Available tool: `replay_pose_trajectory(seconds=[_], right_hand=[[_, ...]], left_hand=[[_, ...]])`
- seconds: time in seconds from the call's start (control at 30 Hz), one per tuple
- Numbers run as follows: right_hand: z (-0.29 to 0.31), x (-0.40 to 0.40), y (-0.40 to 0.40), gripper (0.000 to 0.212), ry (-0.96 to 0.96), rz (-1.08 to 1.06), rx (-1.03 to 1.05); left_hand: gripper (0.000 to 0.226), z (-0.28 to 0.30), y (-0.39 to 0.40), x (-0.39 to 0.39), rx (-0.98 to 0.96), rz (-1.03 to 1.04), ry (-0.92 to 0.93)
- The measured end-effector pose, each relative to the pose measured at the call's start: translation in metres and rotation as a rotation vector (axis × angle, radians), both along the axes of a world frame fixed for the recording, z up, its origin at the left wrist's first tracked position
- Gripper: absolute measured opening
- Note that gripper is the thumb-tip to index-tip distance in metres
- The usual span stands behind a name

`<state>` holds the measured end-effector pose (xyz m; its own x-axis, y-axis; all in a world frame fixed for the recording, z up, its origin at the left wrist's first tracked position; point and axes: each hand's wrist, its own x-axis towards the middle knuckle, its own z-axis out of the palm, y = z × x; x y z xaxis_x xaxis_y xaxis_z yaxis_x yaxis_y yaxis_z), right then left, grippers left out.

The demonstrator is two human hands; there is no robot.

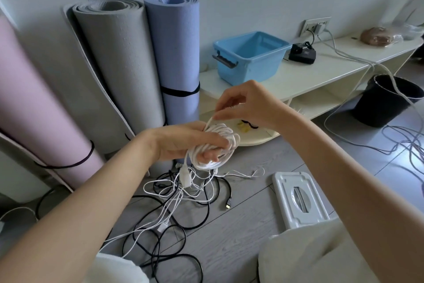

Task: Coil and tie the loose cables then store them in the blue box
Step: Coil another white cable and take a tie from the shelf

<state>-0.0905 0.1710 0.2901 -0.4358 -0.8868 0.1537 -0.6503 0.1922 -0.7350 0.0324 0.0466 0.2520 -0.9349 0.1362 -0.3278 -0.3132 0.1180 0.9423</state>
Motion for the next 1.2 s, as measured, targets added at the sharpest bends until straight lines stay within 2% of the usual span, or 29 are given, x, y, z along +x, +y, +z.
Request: replay_pose_trajectory(seconds=[0.03,0.13,0.23,0.3,0.4,0.43,0.53,0.63,0.7,0.77,0.83,0.93,1.03,1.1,1.13,1.2], right_hand=[[-0.001,-0.001,0.001,0.005,-0.072,0.007,0.006],[-0.013,0.002,0.002,0.015,-0.311,0.114,0.026],[-0.023,0.008,-0.001,0.025,-0.766,0.188,-0.007],[-0.023,0.01,-0.001,0.031,-0.942,0.21,0.002],[-0.025,0.008,0.0,0.029,-0.864,0.3,0.05],[-0.028,0.008,0.0,0.027,-0.836,0.268,0.051],[-0.04,0.006,-0.006,0.018,-0.818,0.017,0.011],[-0.058,0.005,-0.012,0.022,-0.959,-0.167,-0.079],[-0.074,0.006,-0.016,0.016,-1.078,-0.249,-0.156],[-0.096,0.008,-0.02,0.014,-1.152,-0.315,-0.19],[-0.12,0.009,-0.021,0.013,-1.176,-0.345,-0.152],[-0.158,-0.002,-0.02,0.015,-1.161,-0.309,0.05],[-0.184,-0.028,-0.027,0.024,-1.104,-0.286,0.227],[-0.205,-0.053,-0.044,0.036,-1.088,-0.383,0.184],[-0.215,-0.066,-0.054,0.039,-1.025,-0.451,0.167],[-0.236,-0.09,-0.075,0.035,-0.725,-0.518,0.249]], left_hand=[[0.024,0.003,0.0,0.001,0.039,-0.002,0.029],[0.025,0.009,-0.006,0.003,0.179,-0.047,0.076],[0.028,0.015,-0.013,0.006,0.379,-0.002,0.053],[0.018,0.017,-0.018,0.007,0.473,0.077,0.052],[0.032,0.012,-0.022,0.006,0.401,0.194,0.04],[0.032,0.01,-0.022,0.004,0.366,0.233,0.033],[0.01,0.0,-0.024,-0.006,0.302,0.424,0.041],[0.019,-0.015,-0.025,-0.019,0.291,0.59,0.066],[0.027,-0.026,-0.023,-0.028,0.284,0.647,0.078],[0.038,-0.045,-0.022,-0.037,0.171,0.707,0.068],[0.041,-0.069,-0.023,-0.044,0.034,0.751,0.022],[0.038,-0.112,-0.028,-0.053,-0.072,0.733,-0.05],[0.034,-0.142,-0.041,-0.062,-0.162,0.661,-0.074],[0.033,-0.157,-0.05,-0.073,-0.217,0.618,-0.076],[0.033,-0.164,-0.055,-0.079,-0.239,0.6,-0.076],[0.033,-0.177,-0.064,-0.093,-0.262,0.585,-0.081]])
